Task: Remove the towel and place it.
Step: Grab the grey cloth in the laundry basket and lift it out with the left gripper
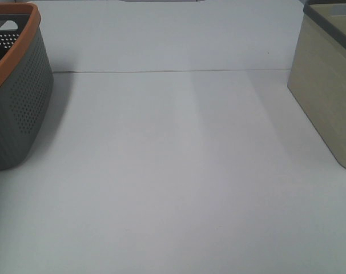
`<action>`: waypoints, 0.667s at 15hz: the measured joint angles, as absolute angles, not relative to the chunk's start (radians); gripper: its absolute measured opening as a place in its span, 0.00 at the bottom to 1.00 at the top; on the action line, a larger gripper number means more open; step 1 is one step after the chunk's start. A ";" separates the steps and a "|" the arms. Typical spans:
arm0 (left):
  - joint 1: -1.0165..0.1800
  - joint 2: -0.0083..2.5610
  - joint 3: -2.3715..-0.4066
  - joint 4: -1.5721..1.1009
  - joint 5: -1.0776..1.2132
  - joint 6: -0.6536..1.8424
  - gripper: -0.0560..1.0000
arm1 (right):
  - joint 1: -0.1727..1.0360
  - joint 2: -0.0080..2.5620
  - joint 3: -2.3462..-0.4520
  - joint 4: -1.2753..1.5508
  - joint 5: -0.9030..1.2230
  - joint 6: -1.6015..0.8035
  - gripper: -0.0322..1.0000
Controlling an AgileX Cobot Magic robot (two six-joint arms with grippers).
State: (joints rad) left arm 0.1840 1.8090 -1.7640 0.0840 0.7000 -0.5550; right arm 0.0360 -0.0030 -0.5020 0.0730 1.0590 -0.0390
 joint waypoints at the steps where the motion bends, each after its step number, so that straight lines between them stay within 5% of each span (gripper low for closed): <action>1: 0.167 1.736 -1.764 0.084 0.668 -0.530 0.05 | 0.036 -0.003 -0.502 0.073 1.059 -0.039 0.65; 10: -0.012 1.537 -1.767 0.084 0.318 -0.400 0.05 | 0.036 -0.003 -0.502 0.072 1.059 -0.039 0.65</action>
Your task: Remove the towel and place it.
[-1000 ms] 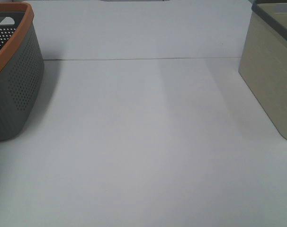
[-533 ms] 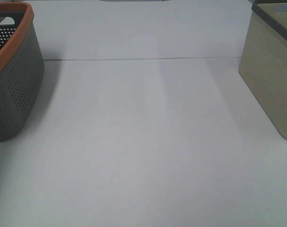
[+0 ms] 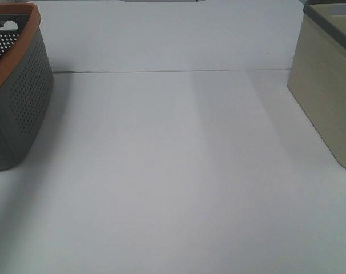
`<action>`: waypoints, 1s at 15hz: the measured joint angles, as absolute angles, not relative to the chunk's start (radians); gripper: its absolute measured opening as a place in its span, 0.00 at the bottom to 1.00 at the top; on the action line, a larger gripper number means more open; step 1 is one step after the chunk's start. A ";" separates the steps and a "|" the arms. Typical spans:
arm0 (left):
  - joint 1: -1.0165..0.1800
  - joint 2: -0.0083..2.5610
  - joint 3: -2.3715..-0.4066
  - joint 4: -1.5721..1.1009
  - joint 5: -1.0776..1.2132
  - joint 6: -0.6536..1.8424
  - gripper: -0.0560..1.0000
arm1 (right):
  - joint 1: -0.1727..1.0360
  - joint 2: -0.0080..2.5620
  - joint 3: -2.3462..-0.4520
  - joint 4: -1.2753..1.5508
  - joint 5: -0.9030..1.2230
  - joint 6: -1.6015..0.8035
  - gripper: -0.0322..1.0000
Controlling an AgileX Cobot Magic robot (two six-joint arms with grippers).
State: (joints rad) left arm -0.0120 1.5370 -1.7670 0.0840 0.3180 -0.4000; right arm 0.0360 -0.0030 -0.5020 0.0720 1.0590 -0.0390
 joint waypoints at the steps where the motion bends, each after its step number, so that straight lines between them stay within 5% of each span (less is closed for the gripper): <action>1: -0.043 1.537 -1.779 0.084 0.284 -0.397 0.05 | 0.036 -0.003 -0.502 0.072 1.059 -0.039 0.65; 6: -0.188 1.561 -1.959 0.083 0.206 -0.396 0.05 | 0.036 -0.003 -0.502 0.072 1.059 -0.039 0.65; 15: -0.405 1.660 -1.974 0.083 0.175 -0.377 0.05 | 0.036 0.082 -0.523 0.075 0.934 -0.125 0.65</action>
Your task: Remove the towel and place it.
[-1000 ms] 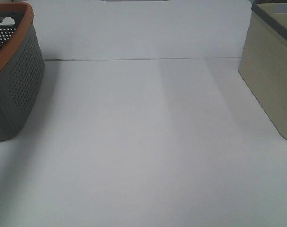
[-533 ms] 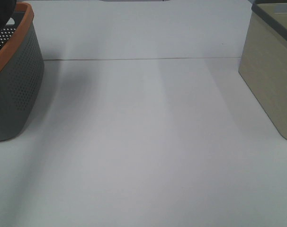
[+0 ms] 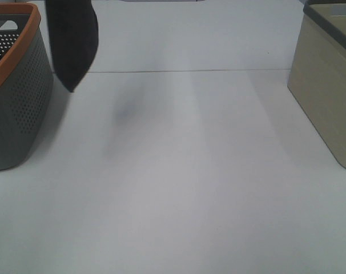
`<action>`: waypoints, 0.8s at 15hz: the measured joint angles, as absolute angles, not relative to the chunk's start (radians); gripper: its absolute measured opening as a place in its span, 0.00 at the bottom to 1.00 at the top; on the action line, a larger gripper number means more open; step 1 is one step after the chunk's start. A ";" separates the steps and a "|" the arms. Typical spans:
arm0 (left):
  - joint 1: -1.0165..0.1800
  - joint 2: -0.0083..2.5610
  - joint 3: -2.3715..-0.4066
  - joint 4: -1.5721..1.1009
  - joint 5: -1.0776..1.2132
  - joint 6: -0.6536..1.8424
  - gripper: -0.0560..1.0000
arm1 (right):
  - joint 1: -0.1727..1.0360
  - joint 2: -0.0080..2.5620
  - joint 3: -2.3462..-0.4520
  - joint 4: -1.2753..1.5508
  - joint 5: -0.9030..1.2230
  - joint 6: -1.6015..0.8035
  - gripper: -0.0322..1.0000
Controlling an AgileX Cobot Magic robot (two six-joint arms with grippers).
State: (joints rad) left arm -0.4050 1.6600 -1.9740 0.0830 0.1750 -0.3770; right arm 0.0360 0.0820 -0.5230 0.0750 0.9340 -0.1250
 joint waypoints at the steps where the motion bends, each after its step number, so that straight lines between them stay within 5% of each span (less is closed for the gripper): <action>1: -0.424 1.670 -1.974 0.083 0.204 -0.348 0.05 | 0.036 0.121 -0.523 0.091 0.860 -0.171 0.65; 6: -0.494 1.690 -1.974 0.060 0.357 -0.139 0.05 | 0.036 0.383 -0.524 0.382 0.552 -0.639 0.65; 12: -0.504 1.716 -1.791 -0.355 0.389 0.312 0.05 | 0.036 0.851 -0.524 0.951 0.385 -1.278 0.65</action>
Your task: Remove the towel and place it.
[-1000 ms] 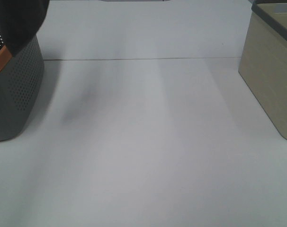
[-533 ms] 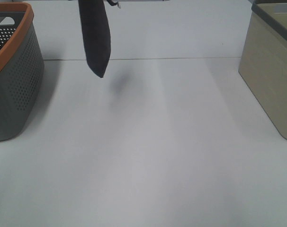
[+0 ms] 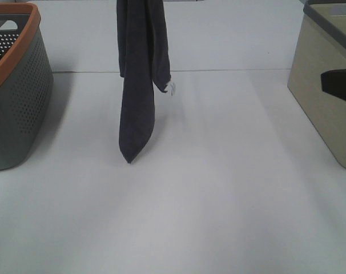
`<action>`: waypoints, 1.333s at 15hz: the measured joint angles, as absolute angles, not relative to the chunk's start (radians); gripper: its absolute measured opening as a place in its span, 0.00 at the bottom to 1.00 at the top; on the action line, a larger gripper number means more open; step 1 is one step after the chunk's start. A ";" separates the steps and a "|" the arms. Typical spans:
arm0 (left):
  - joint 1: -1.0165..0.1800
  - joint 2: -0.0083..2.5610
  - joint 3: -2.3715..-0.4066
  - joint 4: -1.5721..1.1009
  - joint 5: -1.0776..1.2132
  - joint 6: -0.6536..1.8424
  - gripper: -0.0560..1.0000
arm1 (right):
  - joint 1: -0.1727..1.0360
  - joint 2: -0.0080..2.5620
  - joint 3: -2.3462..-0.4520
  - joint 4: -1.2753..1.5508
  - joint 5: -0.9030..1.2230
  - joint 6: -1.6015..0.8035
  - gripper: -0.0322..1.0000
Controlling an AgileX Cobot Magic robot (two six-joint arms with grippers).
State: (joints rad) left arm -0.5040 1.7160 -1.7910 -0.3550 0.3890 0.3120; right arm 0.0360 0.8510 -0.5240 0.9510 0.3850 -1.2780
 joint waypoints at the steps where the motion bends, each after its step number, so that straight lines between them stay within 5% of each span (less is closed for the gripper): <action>1: -0.504 1.716 -1.781 -0.401 0.407 0.362 0.05 | 0.036 0.911 -0.524 1.028 0.385 -1.371 0.65; 6: -0.507 1.716 -1.781 -0.465 0.542 0.472 0.05 | 0.067 1.136 -0.524 1.431 0.372 -1.787 0.65; 8: -0.507 1.716 -1.781 -0.468 0.561 0.477 0.05 | 0.277 1.271 -0.527 1.695 0.190 -2.145 0.65; 10: -0.507 1.716 -1.781 -0.468 0.561 0.477 0.05 | 0.429 1.377 -0.568 1.723 0.055 -2.221 0.65; 15: -0.507 1.716 -1.781 -0.468 0.564 0.477 0.05 | 0.657 1.585 -0.734 1.731 -0.152 -2.109 0.65; 20: -0.507 1.716 -1.781 -0.468 0.564 0.477 0.05 | 0.832 1.759 -0.836 1.326 -0.503 -1.474 0.63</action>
